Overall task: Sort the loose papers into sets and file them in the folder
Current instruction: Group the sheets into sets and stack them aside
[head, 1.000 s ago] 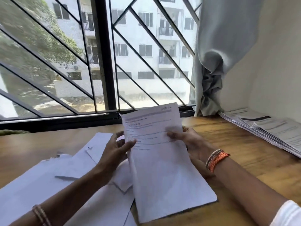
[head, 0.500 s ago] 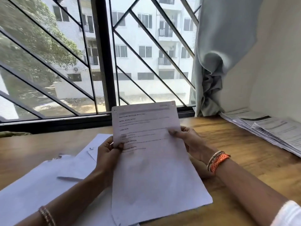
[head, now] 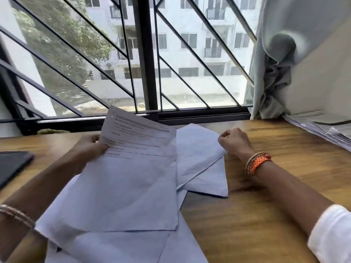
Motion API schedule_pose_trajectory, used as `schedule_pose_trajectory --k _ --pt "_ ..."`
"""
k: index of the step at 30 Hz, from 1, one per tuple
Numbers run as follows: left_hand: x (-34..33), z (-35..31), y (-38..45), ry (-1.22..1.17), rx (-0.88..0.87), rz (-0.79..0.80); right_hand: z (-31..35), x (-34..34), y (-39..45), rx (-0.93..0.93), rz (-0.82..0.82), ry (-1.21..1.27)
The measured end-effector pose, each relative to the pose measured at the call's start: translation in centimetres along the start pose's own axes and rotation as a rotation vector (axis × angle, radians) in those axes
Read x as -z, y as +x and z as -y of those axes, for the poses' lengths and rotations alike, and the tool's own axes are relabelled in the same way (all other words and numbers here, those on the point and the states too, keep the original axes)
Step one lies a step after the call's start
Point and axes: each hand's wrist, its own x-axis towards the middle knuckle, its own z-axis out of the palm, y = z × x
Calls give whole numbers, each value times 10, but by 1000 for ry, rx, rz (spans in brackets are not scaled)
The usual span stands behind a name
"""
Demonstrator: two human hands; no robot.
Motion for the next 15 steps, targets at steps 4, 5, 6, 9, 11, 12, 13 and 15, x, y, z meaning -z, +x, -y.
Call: schedule_pose_trajectory --k 4,5,6,9,11,12,13,15 --pt "-8 21 3 14 33 14 33 -15 -15 273 315 -274" --pt "-11 23 4 7 17 -1 40 -16 -24 359 488 -356" --pt "-14 24 4 6 2 -14 45 -18 -35 426 650 -414" --pt "-16 28 4 7 -75 -29 44 -28 -60 570 818 -497" --pt "-16 35 3 29 -150 -71 42 -32 -65 640 797 -499" --pt "-15 39 3 63 -179 -99 41 -32 -65 666 775 -483" --pt "-14 42 3 96 -197 -117 40 -28 -65 681 756 -468" --pt "-15 41 1 145 -194 -143 38 -18 -61 689 745 -447"
